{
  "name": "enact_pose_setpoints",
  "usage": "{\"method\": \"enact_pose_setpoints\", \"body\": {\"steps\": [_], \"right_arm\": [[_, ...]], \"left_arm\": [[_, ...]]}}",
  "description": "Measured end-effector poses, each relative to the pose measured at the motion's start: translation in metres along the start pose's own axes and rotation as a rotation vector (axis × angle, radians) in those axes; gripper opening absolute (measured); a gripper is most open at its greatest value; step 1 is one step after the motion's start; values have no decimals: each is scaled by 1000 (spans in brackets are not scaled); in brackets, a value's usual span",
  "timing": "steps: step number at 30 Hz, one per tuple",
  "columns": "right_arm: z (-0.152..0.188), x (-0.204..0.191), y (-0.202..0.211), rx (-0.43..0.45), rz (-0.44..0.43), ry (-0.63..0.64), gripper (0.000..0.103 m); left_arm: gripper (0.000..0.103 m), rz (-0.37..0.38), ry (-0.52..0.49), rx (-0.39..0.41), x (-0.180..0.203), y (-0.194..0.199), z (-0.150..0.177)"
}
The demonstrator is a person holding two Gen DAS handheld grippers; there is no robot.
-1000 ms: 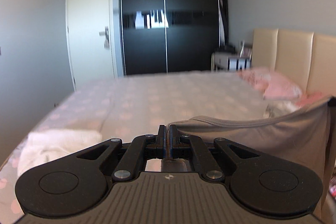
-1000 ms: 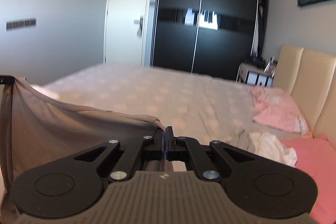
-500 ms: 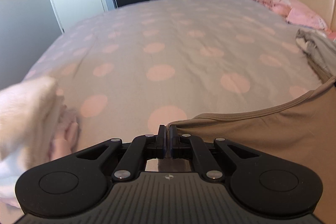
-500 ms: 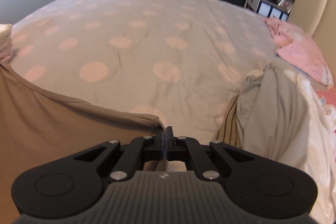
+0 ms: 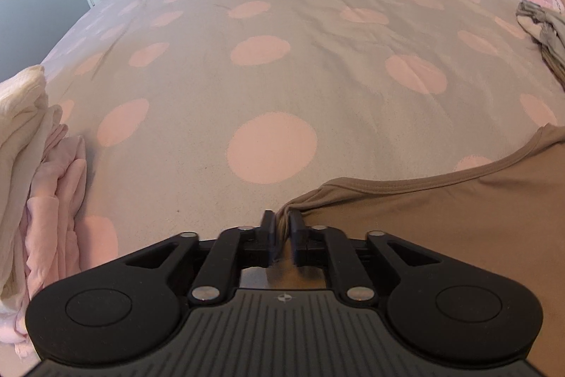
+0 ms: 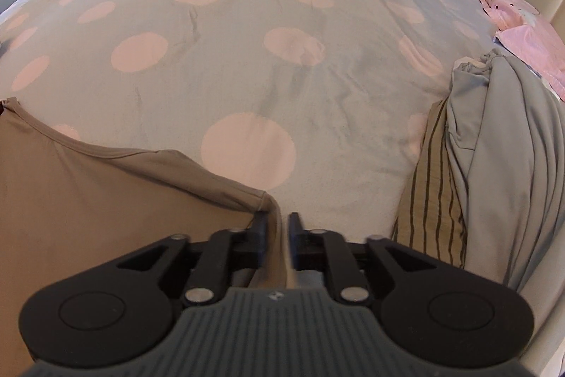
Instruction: Fold clothes
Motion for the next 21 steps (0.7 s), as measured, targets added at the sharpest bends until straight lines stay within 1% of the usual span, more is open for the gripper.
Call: {"method": "enact_pose_setpoints", "body": {"steps": [1, 2, 3, 4, 8, 9, 10, 12, 16, 18, 21], "right_arm": [[-1, 0, 7, 12, -6, -5, 39], [-2, 1, 16, 25, -16, -10, 40], [-2, 2, 26, 36, -20, -13, 41], [-2, 3, 35, 48, -22, -15, 43], [11, 16, 71, 67, 3, -52, 46], [20, 18, 72, 51, -4, -68, 46], [30, 20, 71, 31, -13, -86, 42], [51, 24, 70, -8, -32, -122, 39], [91, 31, 68, -87, -69, -194, 39], [105, 31, 62, -128, -17, -154, 37], [119, 33, 61, -159, 65, -57, 36]], "left_arm": [[28, 10, 18, 3, -3, 3, -2], [32, 8, 37, 14, -7, 9, -3], [39, 7, 55, 26, -12, 15, -5], [42, 2, 72, 40, -17, 23, -7], [43, 3, 116, 77, -32, 55, -8], [43, 3, 123, 84, -34, 62, -6], [43, 4, 128, 92, -36, 70, -5], [43, 6, 140, 101, -39, 83, -3], [43, -4, 189, 100, -47, 107, 2], [43, -9, 223, 110, -52, 120, 2], [43, 2, 281, 136, -58, 142, 2]]}}
Point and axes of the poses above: each gripper's, at about its wrist camera, not at the fingertips, and y roughly against the way its jaws point, x to its right, z to its underside, the point moved 10 cm from there along -y, roughly the way its jaws point, and after that the axes turned 11 degrees about -z, right-handed, at the moved point
